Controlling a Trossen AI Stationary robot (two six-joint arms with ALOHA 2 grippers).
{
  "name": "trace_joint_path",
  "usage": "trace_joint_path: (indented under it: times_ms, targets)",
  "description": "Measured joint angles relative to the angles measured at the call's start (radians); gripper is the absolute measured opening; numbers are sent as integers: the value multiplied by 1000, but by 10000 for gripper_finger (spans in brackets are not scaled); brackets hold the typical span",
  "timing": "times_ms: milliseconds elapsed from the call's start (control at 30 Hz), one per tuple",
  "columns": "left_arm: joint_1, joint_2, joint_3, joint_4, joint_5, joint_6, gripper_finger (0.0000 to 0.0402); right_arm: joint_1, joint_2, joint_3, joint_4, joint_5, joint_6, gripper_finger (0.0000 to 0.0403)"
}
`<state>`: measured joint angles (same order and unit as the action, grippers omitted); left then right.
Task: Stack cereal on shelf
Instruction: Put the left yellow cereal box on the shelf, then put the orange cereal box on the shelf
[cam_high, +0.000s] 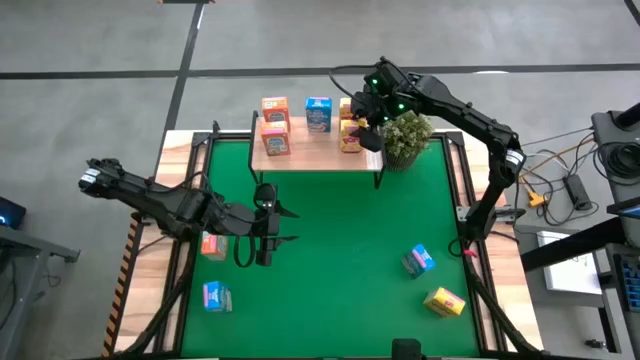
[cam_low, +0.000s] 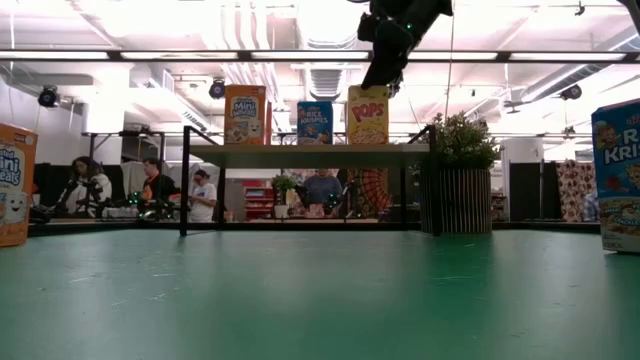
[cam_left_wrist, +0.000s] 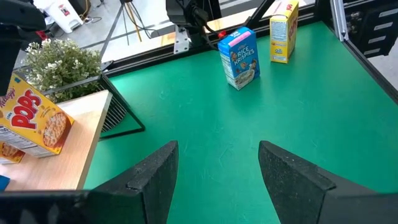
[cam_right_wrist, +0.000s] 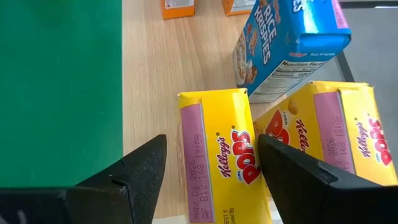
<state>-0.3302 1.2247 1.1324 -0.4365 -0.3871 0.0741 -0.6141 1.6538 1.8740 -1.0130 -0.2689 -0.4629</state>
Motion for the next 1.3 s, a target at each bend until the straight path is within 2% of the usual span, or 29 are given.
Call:
trace_joint_path:
  times_ms: [433, 633, 767, 900, 1100, 1200, 1300]
  targets:
    - [8, 9, 0, 1, -24, 0, 206, 37, -57, 47, -4, 6, 96, 229]
    - [13, 17, 0, 1, -60, -8, 206, 111, -100, 55, -16, 6, 165, 228]
    - [14, 15, 0, -3, -96, -74, 206, 186, -116, 52, -74, 4, 184, 227]
    - [19, 14, 35, -153, -158, -263, 206, 275, -131, 17, -91, 5, 184, 226]
    - [25, 33, 147, -588, -178, -722, 206, 398, -159, -95, -1, 8, 184, 226]
    - [25, 49, 211, -793, -114, -902, 206, 446, -176, -167, 66, 35, 191, 226]
    - [40, 64, 259, -957, 33, -1043, 206, 484, -191, -245, 117, 82, 208, 226]
